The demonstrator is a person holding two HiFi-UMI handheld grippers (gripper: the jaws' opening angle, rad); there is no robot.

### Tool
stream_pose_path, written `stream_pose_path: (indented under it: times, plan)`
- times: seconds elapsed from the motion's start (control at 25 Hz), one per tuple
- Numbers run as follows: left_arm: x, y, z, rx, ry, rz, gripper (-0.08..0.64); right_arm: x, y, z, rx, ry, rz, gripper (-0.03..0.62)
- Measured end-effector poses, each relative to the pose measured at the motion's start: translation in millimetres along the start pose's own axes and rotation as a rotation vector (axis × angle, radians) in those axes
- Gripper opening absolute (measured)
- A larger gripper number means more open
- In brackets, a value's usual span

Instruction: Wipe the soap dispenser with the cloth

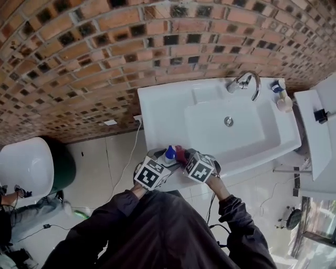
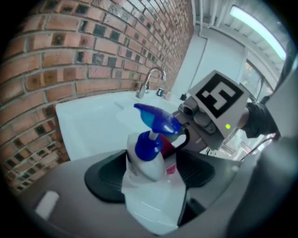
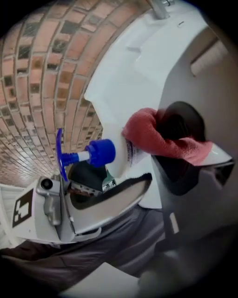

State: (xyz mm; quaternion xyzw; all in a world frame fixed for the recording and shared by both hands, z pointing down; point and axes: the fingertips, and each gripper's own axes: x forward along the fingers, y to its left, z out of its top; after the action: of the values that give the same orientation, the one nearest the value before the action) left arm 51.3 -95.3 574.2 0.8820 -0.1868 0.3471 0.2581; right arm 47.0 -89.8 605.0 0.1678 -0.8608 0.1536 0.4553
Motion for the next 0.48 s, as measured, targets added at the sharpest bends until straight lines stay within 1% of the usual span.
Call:
stream_pose_path:
  times: [0.08, 0.16, 0.2, 0.32, 0.4, 0.48]
  plan:
    - [3.1, 9.0, 1.1, 0.059, 0.021, 0.012, 0.332, 0.4, 11.7, 2.3, 0.001, -0.024, 0.024, 0.063]
    - [1.9, 14.9, -0.3, 0.134, 0.053, 0.011, 0.246, -1.1, 17.2, 1.2, 0.035, -0.05, 0.035, 0.063]
    - [0.7, 15.6, -1.6, 0.168, 0.067, 0.0, 0.225, -3.9, 16.8, -0.3, 0.054, -0.061, 0.032, 0.063]
    - [-1.8, 16.0, -4.4, 0.24, 0.097, -0.038, 0.222, -25.5, 2.8, 3.6, 0.081, -0.121, -0.007, 0.063]
    - [-2.6, 16.4, -4.2, 0.253, 0.101, -0.046, 0.222, -46.9, -13.0, 15.3, 0.043, -0.187, -0.049, 0.063]
    - [-2.4, 13.9, -5.2, 0.246, 0.098, -0.048, 0.222, -63.6, -22.7, 27.2, -0.039, -0.237, -0.069, 0.063]
